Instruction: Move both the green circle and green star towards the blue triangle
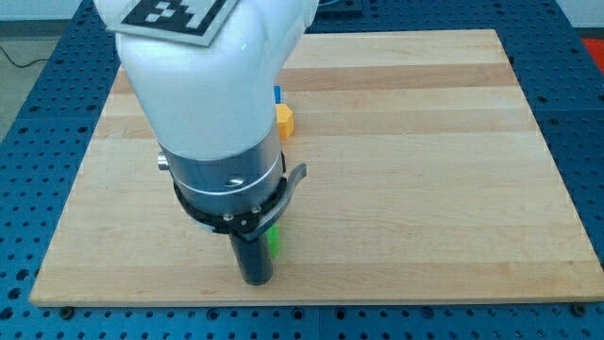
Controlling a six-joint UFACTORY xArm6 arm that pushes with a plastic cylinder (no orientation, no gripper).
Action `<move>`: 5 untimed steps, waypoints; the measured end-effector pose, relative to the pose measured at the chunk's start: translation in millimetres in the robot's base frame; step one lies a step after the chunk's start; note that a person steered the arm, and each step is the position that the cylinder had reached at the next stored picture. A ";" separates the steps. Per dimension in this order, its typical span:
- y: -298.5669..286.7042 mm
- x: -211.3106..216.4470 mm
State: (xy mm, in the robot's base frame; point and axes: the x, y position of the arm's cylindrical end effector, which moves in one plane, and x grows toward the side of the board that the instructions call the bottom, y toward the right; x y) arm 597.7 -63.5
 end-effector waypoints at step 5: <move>-0.9 -39.9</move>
